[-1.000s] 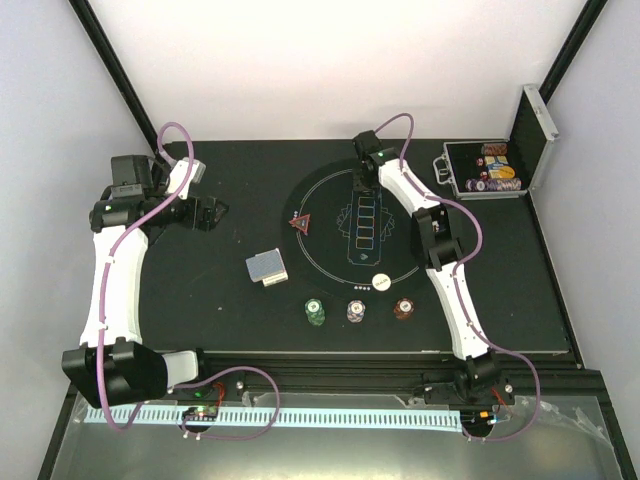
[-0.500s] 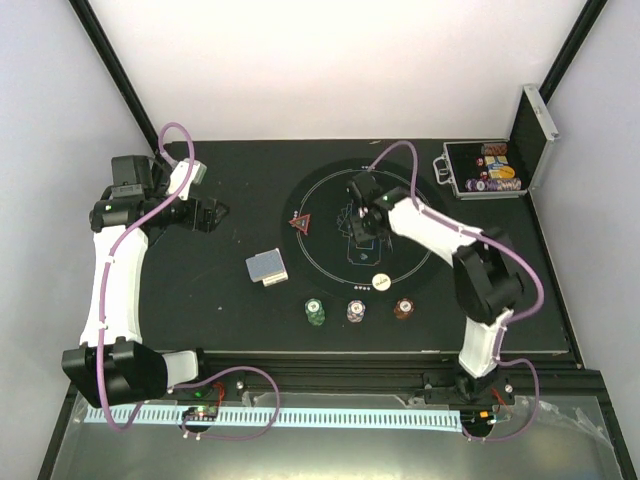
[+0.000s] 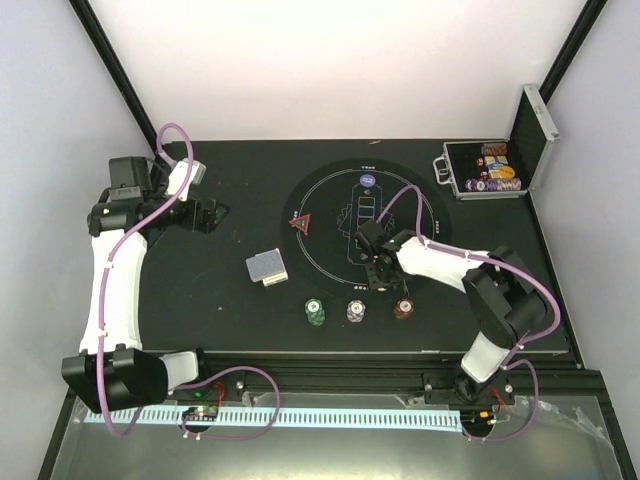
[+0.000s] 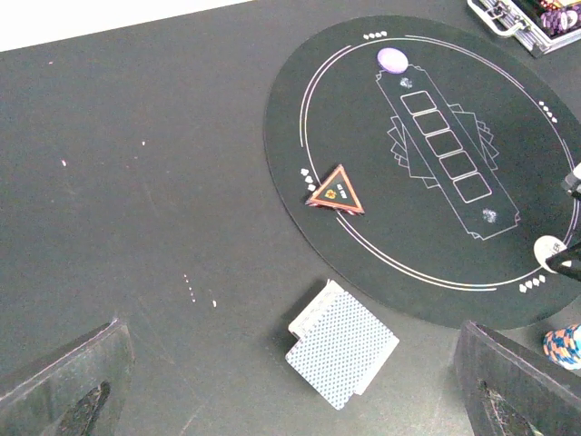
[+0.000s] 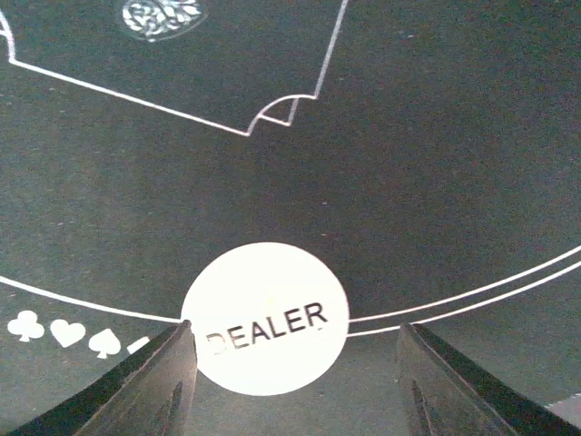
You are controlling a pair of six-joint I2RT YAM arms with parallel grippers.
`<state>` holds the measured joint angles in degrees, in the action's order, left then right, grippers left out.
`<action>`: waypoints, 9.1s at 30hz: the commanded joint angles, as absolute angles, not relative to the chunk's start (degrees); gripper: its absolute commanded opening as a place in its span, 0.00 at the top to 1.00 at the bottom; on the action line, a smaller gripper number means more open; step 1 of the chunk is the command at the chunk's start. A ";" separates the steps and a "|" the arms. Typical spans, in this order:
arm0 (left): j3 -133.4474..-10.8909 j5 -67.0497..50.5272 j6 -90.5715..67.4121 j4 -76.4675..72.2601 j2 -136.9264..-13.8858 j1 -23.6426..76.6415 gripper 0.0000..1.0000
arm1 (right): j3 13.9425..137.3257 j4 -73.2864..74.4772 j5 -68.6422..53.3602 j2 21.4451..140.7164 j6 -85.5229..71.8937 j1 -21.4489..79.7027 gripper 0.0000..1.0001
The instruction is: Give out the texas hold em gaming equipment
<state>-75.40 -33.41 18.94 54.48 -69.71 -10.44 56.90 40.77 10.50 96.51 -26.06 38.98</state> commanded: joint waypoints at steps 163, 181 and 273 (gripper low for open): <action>-78.37 -28.33 21.07 59.45 -69.02 -13.12 0.01 | 121.30 55.11 8.78 140.76 -20.16 47.33 0.82; -78.55 -29.59 20.65 59.73 -68.62 -13.13 0.01 | 114.49 58.03 11.13 126.11 -20.25 48.88 0.22; -78.40 -30.58 20.73 58.10 -66.36 -13.17 0.01 | 76.14 45.62 10.73 109.62 -31.56 67.59 0.60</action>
